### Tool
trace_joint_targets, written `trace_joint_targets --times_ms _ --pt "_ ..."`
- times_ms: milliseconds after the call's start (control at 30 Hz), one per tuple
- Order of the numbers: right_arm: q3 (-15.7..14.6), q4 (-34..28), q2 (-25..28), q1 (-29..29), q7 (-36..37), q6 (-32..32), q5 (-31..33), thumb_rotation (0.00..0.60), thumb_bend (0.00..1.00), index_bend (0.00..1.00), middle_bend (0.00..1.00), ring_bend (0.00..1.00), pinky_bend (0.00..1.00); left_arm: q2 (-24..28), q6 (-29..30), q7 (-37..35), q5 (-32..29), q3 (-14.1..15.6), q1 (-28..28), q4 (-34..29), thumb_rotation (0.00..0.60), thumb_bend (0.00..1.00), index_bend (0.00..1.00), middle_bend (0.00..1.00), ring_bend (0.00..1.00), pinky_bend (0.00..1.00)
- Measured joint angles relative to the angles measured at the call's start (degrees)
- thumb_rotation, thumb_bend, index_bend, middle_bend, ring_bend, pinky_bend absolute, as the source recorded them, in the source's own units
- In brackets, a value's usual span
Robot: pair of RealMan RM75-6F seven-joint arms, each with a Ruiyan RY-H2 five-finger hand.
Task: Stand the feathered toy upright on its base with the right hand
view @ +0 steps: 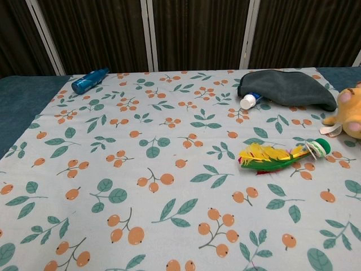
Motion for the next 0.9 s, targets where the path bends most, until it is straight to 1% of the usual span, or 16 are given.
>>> trace_joint_targets --times_ms 567,633,733,800,900 --pt "-0.01 -0.96 0.65 -0.33 0.51 0.41 -0.04 0.600 0.16 0.01 0.00 0.00 0.00 -0.10 -0.71 0.12 0.01 0.04 -0.44 -0.45 0.594 0.10 0.00 0.00 0.00 0.00" --pt "-0.01 -1.36 0.71 -0.28 0.50 0.39 -0.17 0.600 0.16 0.04 0.00 0.00 0.00 -0.08 -0.74 0.09 -0.04 0.05 -0.46 -0.49 0.592 0.10 0.00 0.00 0.00 0.00" --pt "0.08 -2.30 0.77 -0.05 0.47 0.48 -0.77 0.600 0.16 0.13 0.00 0.00 0.00 -0.06 -0.72 0.09 -0.11 0.05 -0.43 -0.60 0.594 0.10 0.00 0.00 0.00 0.00" --pt "0.16 -3.27 0.76 0.35 0.16 0.40 -1.50 0.600 0.17 0.20 0.03 0.00 0.00 -0.03 -0.62 0.08 0.01 0.09 -0.40 -0.69 0.593 0.10 0.00 0.00 0.00 0.00" --pt "0.28 -4.96 0.64 1.34 -1.25 -0.52 -2.22 0.600 0.17 0.26 0.10 0.00 0.00 -0.02 -0.38 0.25 0.12 0.15 -0.29 -0.72 0.592 0.10 0.00 0.00 0.00 0.00"
